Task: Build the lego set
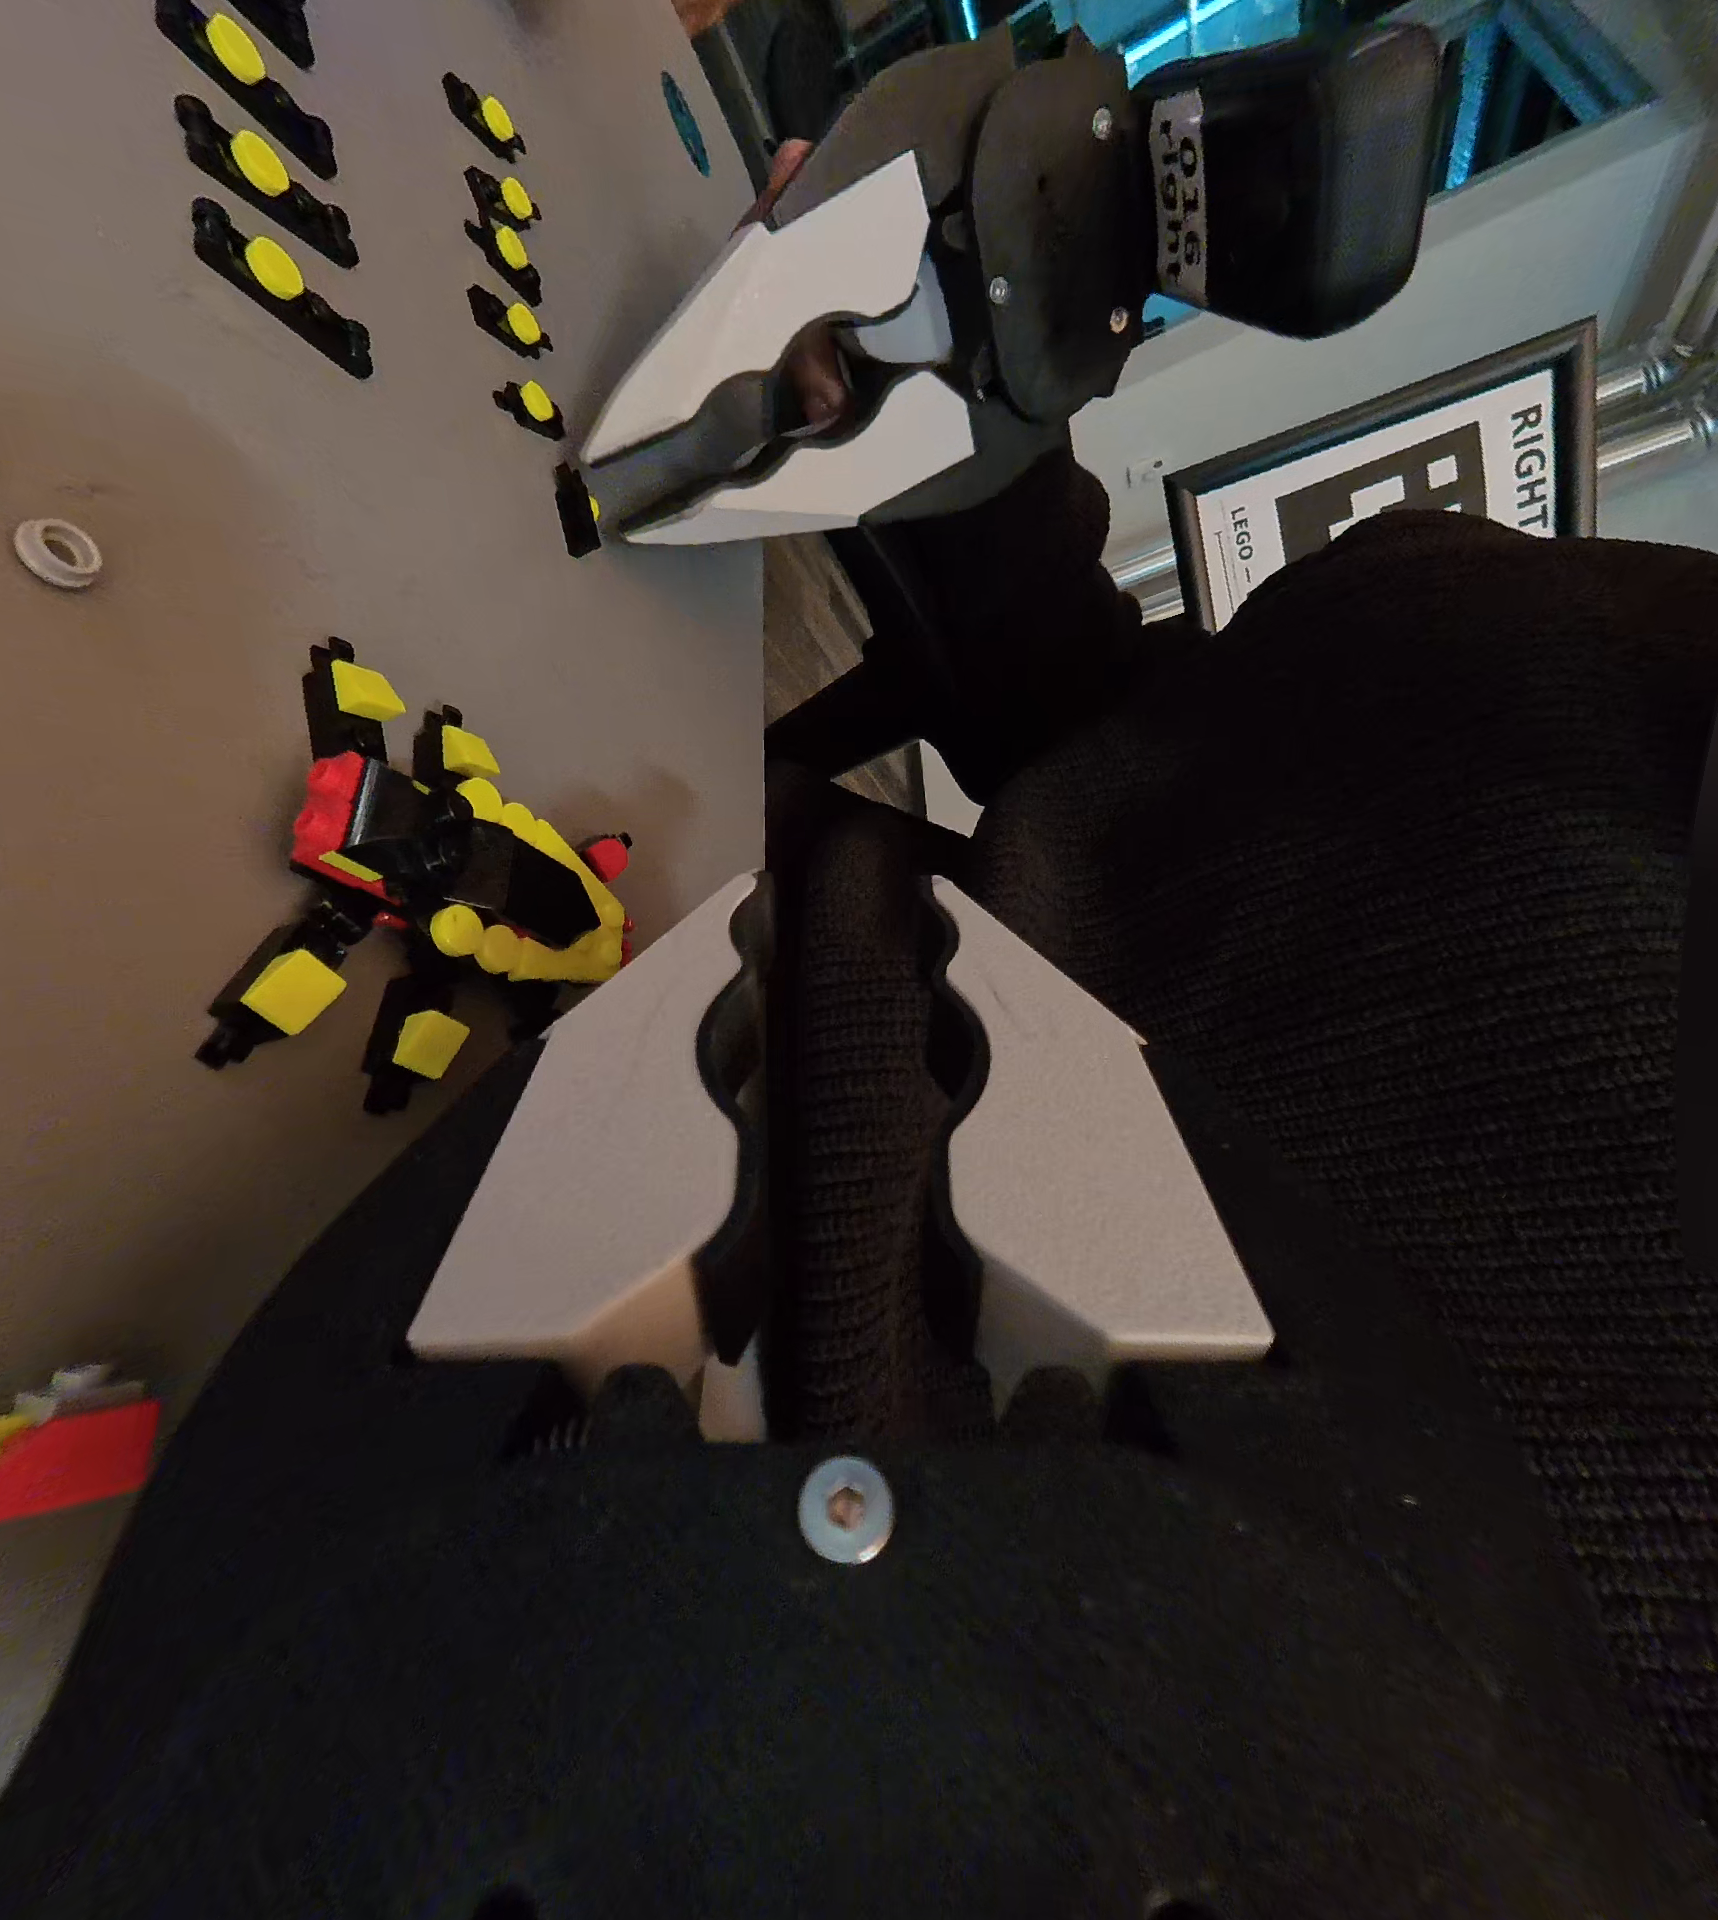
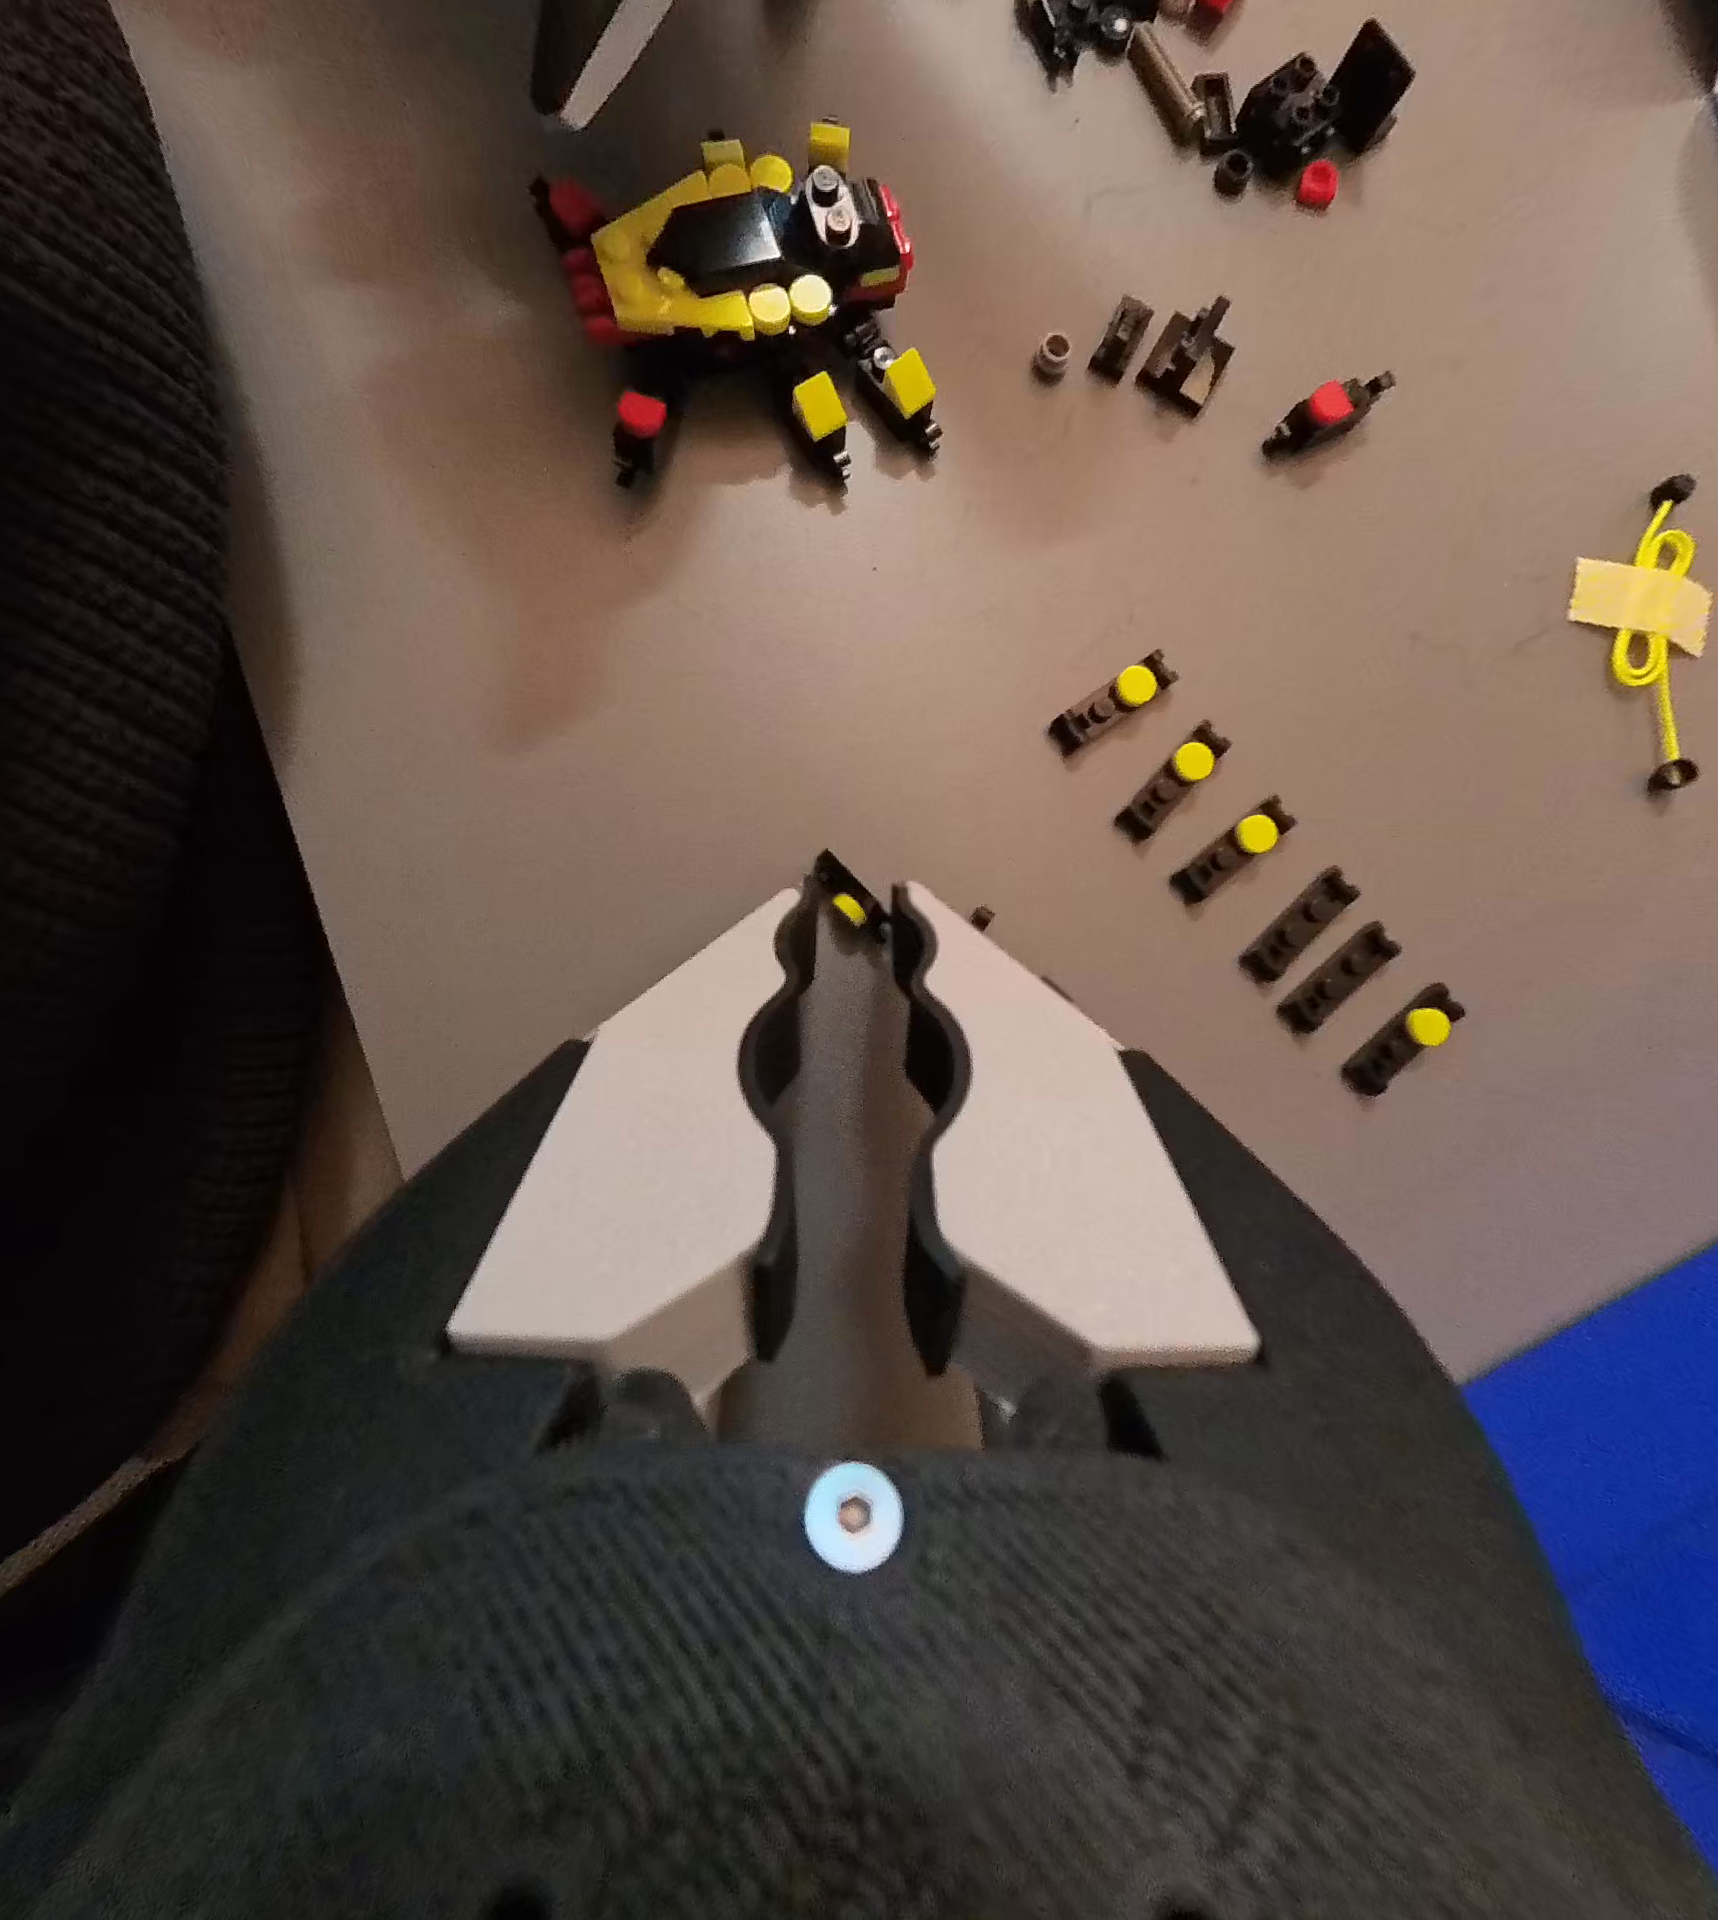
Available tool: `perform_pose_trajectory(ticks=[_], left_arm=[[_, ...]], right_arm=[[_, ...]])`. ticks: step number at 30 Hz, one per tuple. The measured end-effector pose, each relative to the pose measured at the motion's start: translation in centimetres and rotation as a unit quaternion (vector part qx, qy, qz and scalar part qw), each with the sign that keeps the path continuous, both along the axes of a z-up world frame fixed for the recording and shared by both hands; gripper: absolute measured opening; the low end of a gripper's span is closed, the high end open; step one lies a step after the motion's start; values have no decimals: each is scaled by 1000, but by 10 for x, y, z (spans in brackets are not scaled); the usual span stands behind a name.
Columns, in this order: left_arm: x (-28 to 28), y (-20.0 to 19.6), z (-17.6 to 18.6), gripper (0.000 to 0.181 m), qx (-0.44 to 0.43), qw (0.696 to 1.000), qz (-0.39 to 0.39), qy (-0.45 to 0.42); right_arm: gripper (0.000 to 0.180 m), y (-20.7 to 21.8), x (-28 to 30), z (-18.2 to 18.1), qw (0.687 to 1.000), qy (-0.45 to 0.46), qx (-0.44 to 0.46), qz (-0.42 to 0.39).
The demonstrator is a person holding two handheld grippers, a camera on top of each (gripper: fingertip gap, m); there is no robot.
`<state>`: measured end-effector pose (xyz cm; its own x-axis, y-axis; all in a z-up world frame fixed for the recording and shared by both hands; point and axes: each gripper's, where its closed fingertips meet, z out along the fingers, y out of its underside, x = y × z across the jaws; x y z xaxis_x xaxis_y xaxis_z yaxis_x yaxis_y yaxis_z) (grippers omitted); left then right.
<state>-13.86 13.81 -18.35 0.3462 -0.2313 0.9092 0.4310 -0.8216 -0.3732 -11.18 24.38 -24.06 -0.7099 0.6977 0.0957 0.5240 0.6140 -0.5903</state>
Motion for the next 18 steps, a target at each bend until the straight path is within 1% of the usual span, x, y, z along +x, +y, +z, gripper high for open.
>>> perform_pose_trajectory(ticks=[1, 4, 6, 9, 12, 14, 16, 17, 18], left_arm=[[0, 0, 0, 24, 1, 1000, 0, 1], [2, 1, 0, 24, 6, 1000, 0, 9], [2, 4, -1, 24, 16, 999, 3, 31], [-1, 12, -4, 25, 52, 993, 23, 108], [-4, 24, -1, 29, 106, 973, 49, 201], [-3, 30, 3, 30, 131, 961, 59, 237], [-1, 34, 8, 27, 145, 955, 69, 250], [2, 36, 11, 24, 151, 955, 73, 245], [5, 37, 15, 21, 155, 957, 75, 232]], right_arm=[[13, -1, 0, -1, 1000, -1, 0, 4], [13, -4, -2, -5, 1000, -8, -10, 14], [11, -3, -1, -9, 1000, -23, -13, 11], [7, -7, 1, -5, 997, -49, -58, -9], [4, -7, -6, 11, 987, -62, -135, -55], [4, -19, -11, 33, 968, -67, -233, -62], [4, -37, -14, 60, 942, -59, -326, -44], [4, -44, -14, 68, 935, -53, -350, -33], [4, -51, -13, 72, 933, -50, -355, -22]])
